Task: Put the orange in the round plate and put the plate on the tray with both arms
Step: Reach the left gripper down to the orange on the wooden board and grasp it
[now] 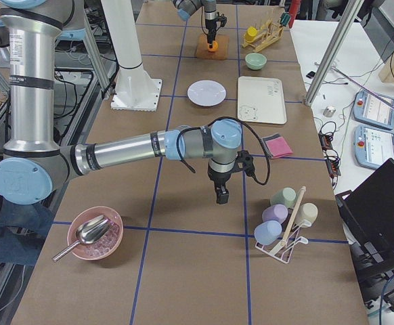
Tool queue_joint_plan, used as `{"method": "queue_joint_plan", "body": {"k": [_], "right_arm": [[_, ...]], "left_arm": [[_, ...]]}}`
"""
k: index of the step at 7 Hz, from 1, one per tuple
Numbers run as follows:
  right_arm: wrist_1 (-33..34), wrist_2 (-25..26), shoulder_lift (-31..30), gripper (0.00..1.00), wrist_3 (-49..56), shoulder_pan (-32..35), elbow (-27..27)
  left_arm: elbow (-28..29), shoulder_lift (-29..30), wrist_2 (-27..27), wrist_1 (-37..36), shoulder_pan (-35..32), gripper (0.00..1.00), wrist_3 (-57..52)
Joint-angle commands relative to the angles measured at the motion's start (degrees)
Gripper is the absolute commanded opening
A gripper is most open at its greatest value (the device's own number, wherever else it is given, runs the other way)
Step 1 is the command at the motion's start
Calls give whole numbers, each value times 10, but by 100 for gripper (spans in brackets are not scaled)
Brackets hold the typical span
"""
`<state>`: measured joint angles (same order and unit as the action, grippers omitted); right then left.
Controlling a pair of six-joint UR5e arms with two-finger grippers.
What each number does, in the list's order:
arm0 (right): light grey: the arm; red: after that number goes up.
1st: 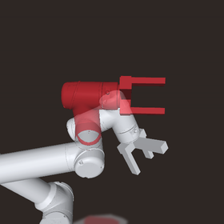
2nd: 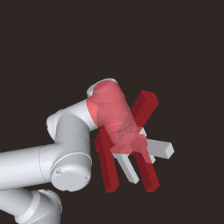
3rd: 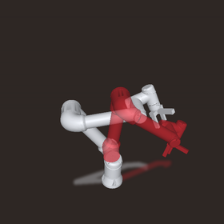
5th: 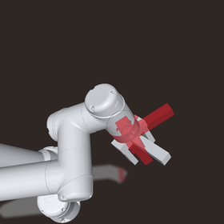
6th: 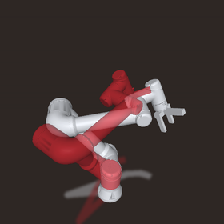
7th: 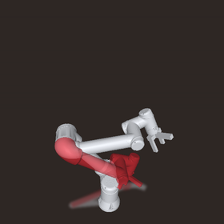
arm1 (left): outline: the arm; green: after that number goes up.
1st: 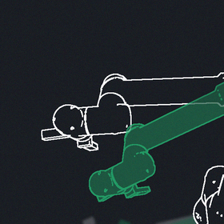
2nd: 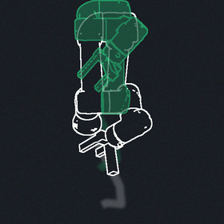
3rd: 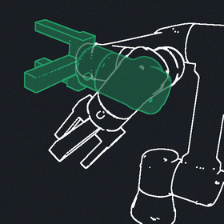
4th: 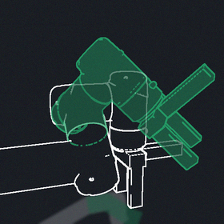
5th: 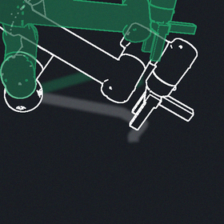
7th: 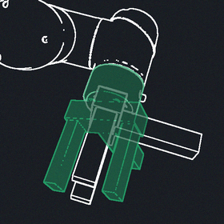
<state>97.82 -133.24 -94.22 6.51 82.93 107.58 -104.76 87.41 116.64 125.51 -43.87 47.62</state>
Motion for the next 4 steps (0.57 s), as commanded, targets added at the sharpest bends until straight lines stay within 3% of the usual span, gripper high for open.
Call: {"method": "queue_joint_plan", "body": {"k": [1, 2, 4], "right_arm": [[0, -1, 0, 100, -1, -1, 0], [0, -1, 0, 100, -3, -1, 1], [0, -2, 1, 100, -3, -1, 1]], "left_arm": [[-64, 47, 11, -99, -1, 0, 8], [-70, 127, 8, -197, 0, 0, 48], [-63, 255, 2, -303, 44, 0, 124]]}}
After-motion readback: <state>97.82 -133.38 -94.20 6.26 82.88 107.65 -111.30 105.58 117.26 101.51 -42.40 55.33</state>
